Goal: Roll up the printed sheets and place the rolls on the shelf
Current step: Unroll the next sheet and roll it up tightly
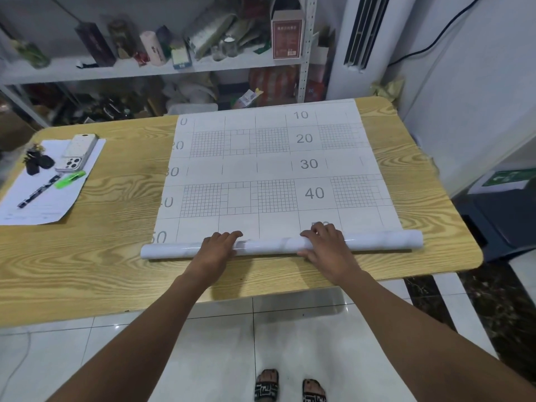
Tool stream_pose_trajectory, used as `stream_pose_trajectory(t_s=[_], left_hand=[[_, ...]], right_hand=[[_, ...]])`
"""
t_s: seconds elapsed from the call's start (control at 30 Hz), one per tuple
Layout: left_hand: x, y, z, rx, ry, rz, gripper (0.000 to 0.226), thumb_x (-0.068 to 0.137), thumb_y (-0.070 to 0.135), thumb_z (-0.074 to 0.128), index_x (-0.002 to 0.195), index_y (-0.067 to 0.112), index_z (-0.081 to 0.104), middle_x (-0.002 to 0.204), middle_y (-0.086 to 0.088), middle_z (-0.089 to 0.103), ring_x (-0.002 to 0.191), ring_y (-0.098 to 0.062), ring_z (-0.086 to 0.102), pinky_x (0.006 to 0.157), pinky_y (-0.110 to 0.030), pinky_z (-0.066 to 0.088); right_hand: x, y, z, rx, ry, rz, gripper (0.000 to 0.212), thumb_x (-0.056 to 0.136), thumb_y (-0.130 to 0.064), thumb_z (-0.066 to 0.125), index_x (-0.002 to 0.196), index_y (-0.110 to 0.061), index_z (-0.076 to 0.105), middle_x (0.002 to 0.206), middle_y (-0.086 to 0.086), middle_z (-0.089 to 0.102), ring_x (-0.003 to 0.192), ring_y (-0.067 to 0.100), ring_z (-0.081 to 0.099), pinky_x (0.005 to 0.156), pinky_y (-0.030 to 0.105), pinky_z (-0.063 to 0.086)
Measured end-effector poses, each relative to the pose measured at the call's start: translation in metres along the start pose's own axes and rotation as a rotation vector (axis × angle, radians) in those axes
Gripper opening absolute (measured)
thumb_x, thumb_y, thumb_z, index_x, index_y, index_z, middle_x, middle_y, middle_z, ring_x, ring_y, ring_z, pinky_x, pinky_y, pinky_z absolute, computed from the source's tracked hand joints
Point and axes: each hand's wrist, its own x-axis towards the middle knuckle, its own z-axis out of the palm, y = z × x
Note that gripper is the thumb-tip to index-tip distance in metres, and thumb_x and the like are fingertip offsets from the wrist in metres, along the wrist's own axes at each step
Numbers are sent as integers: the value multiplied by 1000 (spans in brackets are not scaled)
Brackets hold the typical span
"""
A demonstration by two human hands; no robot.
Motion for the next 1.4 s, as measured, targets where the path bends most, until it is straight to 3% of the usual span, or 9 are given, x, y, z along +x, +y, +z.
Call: stream_pose_trajectory(t_s=[0.27,0.43,0.6,0.73,0.87,1.07,1.23,1.4], left_hand=[[2,-8,5,36,-34,24,52,89,-4,41,136,18,34,118,-4,53,105,-24,42,77,-27,22],[-4,-9,8,93,-45,88,64,83,-7,38,140,21,27,122,-3,46,107,-24,39,87,-30,26],[-6,-7,10,-35,14,76,48,92,20,46,138,16,33,136,-12,33,111,-27,44,93,-39,32],[-4,-7,5,-130,4,90,61,81,30,66,134,18,40,126,-10,40,106,-26,47,90,-39,34],[-3,-4,2,-94,-21,71,60,79,36,67,132,23,42,118,-2,47,104,-23,44,84,-34,29],[-2,-7,5,-88,5,110,50,70,20,74,117,19,56,107,-4,53,96,-28,47,74,-31,25],[1,-4,2,-46,-3,132,50,73,6,62,120,17,53,111,-4,51,101,-27,43,72,-30,22],[3,-3,7,-65,3,122,43,77,5,60,118,16,54,109,-5,53,100,-27,45,72,-30,26]], right_hand=[[-3,-1,2,8,-10,-7,56,82,-47,63,127,-18,48,121,3,49,112,26,42,94,35,32],[-5,-3,4,18,5,3,48,81,-42,66,120,-16,55,118,5,50,108,28,46,91,36,36],[-4,-2,5,45,-14,-1,45,85,-40,62,123,-17,54,122,4,48,114,27,41,96,35,32],[-3,-1,6,67,-28,-3,44,87,-40,60,124,-17,54,120,2,50,113,26,42,96,34,33],[-2,2,6,86,-41,-18,40,89,-40,57,124,-19,54,119,1,53,108,24,44,95,34,33],[-5,5,6,85,-3,-40,40,92,-37,54,129,-21,51,119,0,57,109,25,44,96,36,33],[-8,4,3,111,20,-31,35,92,-36,55,122,-19,53,111,-1,60,107,24,44,93,35,35],[-7,5,5,79,5,-33,32,95,-37,50,120,-18,54,112,-1,60,106,24,45,93,34,34]])
